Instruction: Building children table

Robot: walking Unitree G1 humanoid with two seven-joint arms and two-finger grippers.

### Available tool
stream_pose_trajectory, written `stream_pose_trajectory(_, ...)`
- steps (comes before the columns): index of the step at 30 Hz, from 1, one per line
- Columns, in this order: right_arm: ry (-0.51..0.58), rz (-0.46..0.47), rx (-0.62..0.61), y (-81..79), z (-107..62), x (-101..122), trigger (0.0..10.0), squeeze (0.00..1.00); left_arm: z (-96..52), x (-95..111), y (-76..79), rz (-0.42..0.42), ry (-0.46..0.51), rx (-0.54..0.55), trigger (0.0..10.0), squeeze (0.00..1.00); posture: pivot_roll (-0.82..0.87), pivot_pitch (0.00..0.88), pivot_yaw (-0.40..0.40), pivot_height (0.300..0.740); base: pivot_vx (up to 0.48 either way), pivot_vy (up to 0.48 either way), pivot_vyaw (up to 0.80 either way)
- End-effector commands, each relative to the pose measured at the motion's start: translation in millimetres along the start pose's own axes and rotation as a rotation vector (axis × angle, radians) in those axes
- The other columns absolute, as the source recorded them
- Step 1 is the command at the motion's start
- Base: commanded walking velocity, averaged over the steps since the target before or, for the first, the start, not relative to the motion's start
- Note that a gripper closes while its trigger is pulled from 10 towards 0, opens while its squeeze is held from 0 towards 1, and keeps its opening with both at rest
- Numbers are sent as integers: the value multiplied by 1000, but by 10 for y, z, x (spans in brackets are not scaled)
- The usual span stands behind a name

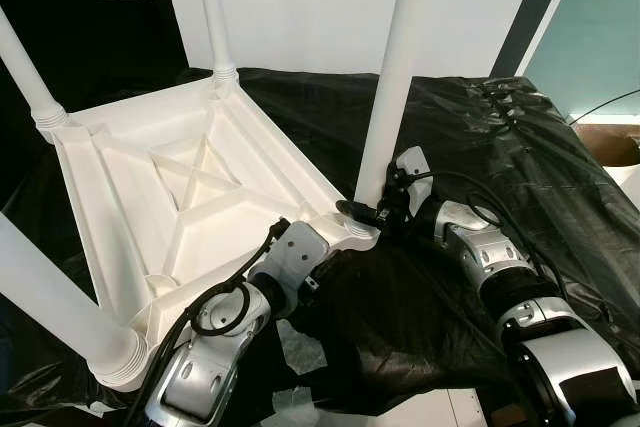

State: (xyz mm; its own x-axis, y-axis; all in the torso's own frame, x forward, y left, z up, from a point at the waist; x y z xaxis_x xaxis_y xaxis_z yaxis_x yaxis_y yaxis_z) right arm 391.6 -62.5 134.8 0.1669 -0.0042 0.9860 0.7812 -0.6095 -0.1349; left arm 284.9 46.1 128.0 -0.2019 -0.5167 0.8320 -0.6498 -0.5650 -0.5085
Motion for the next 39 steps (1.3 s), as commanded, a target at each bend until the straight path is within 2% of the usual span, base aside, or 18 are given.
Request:
stream_pose_trajectory(1, -44, 3, -87, 71, -19, -144, 0, 0, -12, 19, -43, 12, -3, 44, 10000, 0, 139, 23, -77, 740, 0, 0, 0)
stream_pose_trajectory(4, -33, 2, -121, 99, -16, -134, 0, 0, -13, 18, -43, 12, -3, 43, 10000, 0, 139, 23, -77, 740, 0, 0, 0)
stream_pose_trajectory(5, -14, 26, -184, 132, -6, -127, 0, 0, -15, 15, -42, 13, -4, 42, 10000, 0, 133, 28, -71, 740, 0, 0, 0)
stream_pose_trajectory(7, -14, 26, -184, 132, -6, -127, 0, 0, -15, 15, -42, 13, -4, 42, 10000, 0, 133, 28, -71, 740, 0, 0, 0)
stream_pose_trajectory(9, 18, 72, -298, 151, 14, -138, 0, 0, -17, 13, -42, 13, -5, 38, 10000, 0, 130, 31, -68, 740, 0, 0, 0)
stream_pose_trajectory(10, 18, 72, -298, 151, 14, -138, 0, 0, -17, 13, -42, 13, -5, 38, 10000, 0, 130, 31, -68, 740, 0, 0, 0)
stream_pose_trajectory(11, 45, 102, -388, 127, 22, -160, 0, 0, -17, 16, -41, 13, -4, 34, 10000, 0, 127, 33, -64, 740, 0, 0, 0)
stream_pose_trajectory(12, 55, 108, -415, 114, 20, -167, 0, 0, -18, 17, -41, 13, -4, 34, 10000, 0, 127, 33, -64, 740, 0, 0, 0)
stream_pose_trajectory(19, 102, 169, -537, -54, 65, -251, 0, 0, -15, 25, -46, 18, -3, 31, 10000, 0, 135, 32, -63, 740, 0, 0, 0)
stream_pose_trajectory(25, 119, 204, -544, -149, 95, -253, 0, 0, -19, 22, -46, 16, -4, 32, 10000, 0, 136, 32, -64, 740, 0, 0, 0)
stream_pose_trajectory(26, 136, 204, -546, -134, 73, -203, 4902, 0, -17, 26, -41, 13, -4, 31, 10000, 0, 132, 34, -64, 740, 0, 0, 0)
stream_pose_trajectory(27, 136, 204, -546, -134, 73, -203, 4902, 0, -17, 26, -41, 13, -4, 31, 10000, 0, 132, 34, -64, 740, 0, 0, 0)
stream_pose_trajectory(28, 149, 210, -545, -128, 56, -173, 10000, 0, -16, 26, -36, 14, -4, 30, 10000, 0, 132, 35, -66, 740, 0, 0, 0)
stream_pose_trajectory(32, 167, 210, -539, -113, 13, -114, 10000, 0, -12, 27, -31, 12, -3, 30, 10000, 0, 126, 37, -68, 740, 0, 0, 0)
stream_pose_trajectory(33, 178, 207, -521, -102, -16, -76, 10000, 1000, -9, 28, -31, 11, -3, 30, 10000, 0, 124, 37, -69, 740, 0, 0, 0)
stream_pose_trajectory(39, 226, 181, -443, -50, -215, 34, 10000, 1000, 1, 29, -35, 8, -1, 35, 10000, 0, 121, 34, -76, 740, 0, 0, 0)
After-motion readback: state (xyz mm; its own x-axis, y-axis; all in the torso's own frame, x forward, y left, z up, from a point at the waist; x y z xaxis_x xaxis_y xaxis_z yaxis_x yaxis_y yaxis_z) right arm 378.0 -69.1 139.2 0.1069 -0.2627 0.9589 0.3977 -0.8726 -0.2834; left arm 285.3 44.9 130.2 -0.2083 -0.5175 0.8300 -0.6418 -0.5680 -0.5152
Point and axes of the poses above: a point about 5 cm out from each wrist's last joint towards the gripper, its own z axis pointing out of the wrist towards the gripper, its own x axis along the axis of the wrist's last joint, y = z × x, the point moved 6 cm from there along z, pointing out of the wrist towards the gripper, and after that the axes turned 15 degrees about z, right-handed, at the moved point
